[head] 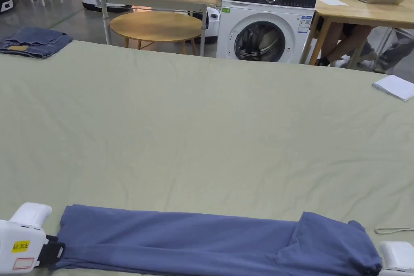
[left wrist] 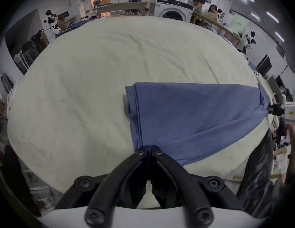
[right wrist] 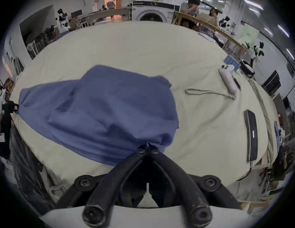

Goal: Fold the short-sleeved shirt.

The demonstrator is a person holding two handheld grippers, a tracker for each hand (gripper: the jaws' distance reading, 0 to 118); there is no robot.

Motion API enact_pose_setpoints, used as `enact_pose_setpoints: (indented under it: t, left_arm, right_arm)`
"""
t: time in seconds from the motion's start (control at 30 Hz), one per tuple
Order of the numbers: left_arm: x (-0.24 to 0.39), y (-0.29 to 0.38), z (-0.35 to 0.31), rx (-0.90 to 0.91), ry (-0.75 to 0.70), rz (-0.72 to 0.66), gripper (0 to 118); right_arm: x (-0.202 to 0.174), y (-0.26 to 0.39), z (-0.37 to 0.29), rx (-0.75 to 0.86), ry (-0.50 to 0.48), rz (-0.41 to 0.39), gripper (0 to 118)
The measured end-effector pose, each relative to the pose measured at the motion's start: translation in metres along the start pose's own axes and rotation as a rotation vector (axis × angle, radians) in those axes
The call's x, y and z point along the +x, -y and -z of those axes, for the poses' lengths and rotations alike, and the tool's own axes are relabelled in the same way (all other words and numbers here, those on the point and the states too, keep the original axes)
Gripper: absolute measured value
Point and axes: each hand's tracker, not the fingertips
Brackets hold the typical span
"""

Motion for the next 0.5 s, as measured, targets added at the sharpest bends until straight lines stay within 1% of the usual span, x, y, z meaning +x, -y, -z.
enact_pose_setpoints:
  t: [0.13, 0.2, 0.23, 0.3, 0.33, 0.37, 0.43, 0.5]
  left_arm:
    - [-0.001, 0.0, 0.004, 0.008, -0.009, -0.017, 0]
    - [-0.002, 0.001, 0.0, 0.019, -0.01, -0.036, 0]
    - [-0.001, -0.001, -0.005, 0.022, -0.012, -0.042, 6]
    - [0.003, -0.003, -0.015, 0.074, -0.019, -0.055, 23]
    - [0.004, -0.006, -0.02, 0.101, -0.036, -0.054, 32]
    - [0.007, -0.009, -0.026, 0.138, -0.049, -0.05, 36]
    - [0.013, -0.016, -0.036, 0.209, -0.036, -0.059, 41]
    - [0.021, -0.024, -0.043, 0.289, -0.019, -0.05, 42]
  right_arm:
    - [-0.003, 0.0, 0.012, 0.003, 0.019, -0.002, 0]
    - [-0.005, -0.002, 0.01, 0.015, 0.035, -0.017, 1]
    - [-0.005, -0.006, 0.007, 0.007, 0.043, -0.027, 9]
    - [-0.004, -0.01, -0.006, 0.021, 0.087, -0.038, 30]
    - [-0.003, -0.014, -0.014, 0.04, 0.091, -0.028, 49]
    - [-0.001, -0.019, -0.023, 0.08, 0.096, 0.006, 61]
    - [-0.001, -0.029, -0.039, 0.144, 0.103, 0.042, 63]
    - [-0.007, -0.04, -0.049, 0.202, 0.108, 0.053, 63]
